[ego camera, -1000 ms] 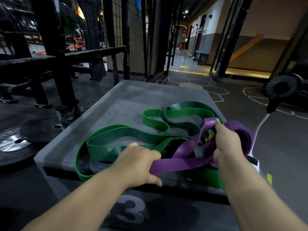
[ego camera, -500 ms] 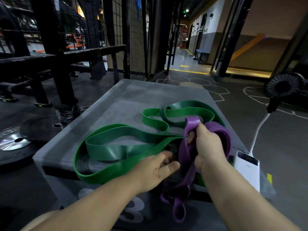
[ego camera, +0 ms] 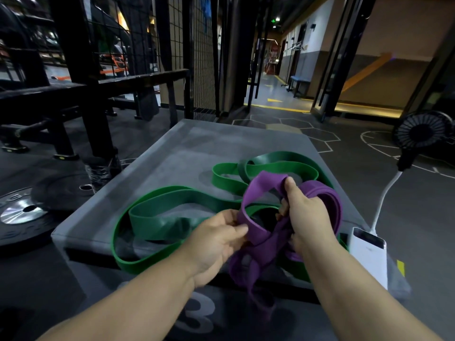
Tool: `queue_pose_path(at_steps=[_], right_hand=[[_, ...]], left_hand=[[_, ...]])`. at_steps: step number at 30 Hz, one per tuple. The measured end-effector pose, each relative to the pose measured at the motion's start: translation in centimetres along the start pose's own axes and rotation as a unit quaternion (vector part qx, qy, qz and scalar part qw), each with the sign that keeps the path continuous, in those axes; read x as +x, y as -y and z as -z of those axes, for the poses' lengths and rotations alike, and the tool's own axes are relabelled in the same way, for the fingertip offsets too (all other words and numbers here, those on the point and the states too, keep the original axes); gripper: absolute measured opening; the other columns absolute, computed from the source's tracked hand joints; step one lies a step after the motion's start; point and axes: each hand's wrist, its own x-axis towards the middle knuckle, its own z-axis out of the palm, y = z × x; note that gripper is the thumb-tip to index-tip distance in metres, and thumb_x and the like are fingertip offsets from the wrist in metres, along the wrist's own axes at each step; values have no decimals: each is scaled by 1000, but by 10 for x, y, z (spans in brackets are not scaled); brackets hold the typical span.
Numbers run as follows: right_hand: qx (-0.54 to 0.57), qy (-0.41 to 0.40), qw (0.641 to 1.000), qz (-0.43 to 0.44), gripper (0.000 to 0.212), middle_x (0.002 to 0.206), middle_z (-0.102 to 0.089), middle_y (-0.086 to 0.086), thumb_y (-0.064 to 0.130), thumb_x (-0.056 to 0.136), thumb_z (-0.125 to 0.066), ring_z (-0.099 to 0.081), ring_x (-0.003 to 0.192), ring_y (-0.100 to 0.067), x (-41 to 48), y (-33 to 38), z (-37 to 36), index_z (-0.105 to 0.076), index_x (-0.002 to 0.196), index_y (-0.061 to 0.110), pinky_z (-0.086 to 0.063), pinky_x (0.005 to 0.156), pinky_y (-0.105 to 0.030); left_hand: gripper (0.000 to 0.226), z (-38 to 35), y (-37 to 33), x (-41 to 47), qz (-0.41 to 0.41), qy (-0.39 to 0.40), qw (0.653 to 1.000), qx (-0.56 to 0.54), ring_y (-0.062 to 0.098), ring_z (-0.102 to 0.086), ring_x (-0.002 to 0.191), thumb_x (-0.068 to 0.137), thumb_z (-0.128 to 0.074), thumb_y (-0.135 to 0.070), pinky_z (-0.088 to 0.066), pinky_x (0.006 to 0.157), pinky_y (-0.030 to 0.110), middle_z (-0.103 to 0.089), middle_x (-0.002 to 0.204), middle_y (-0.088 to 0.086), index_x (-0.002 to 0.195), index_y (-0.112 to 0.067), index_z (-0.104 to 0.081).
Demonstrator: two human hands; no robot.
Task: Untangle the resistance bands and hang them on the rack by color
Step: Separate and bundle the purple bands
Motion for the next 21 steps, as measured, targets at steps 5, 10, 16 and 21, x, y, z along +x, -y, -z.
queue_pose_path(at_steps=[5, 10, 16, 21], right_hand=[[-67, 3, 995, 73, 50, 54, -47, -7, 45, 89, -64, -41, 43, -16, 6, -2, 9, -56, 67, 1, -33, 45, -25], [-79, 48, 988, 122, 46, 55, -50, -7, 40, 84, -71, -44, 45, -17, 12, 1, 20, -59, 72, -3, -39, 53, -34], [-94, 91, 980, 151, 36, 55, -54, -3, 30, 84, -74, -50, 50, -14, 11, 3, 24, -62, 77, -4, -44, 56, -31], [-89, 97, 981, 144, 39, 58, -52, -9, 29, 84, -73, -49, 51, -18, 11, 1, 24, -61, 82, -8, -44, 55, -31]], left_hand=[[11, 4, -29, -2, -19, -9, 988, -151, 13, -40, 50, 75, -45, -12, -50, 64, 29, -41, 60, 2, 82, -7, -50], [37, 35, -58, -8, 7, 34, 968, 249, 8, -39, 51, 67, -73, -22, -33, 46, 18, -46, 67, -5, 97, -9, -57], [29, 43, -42, 0, 17, -23, 741, 671, 5, -60, 67, 69, -80, -47, -46, 66, 25, -63, 74, -13, 86, -33, -61], [17, 44, -35, 3, 67, 49, 786, 612, 0, -55, 61, 79, -76, -23, -42, 65, 19, -60, 59, -18, 74, -28, -60]])
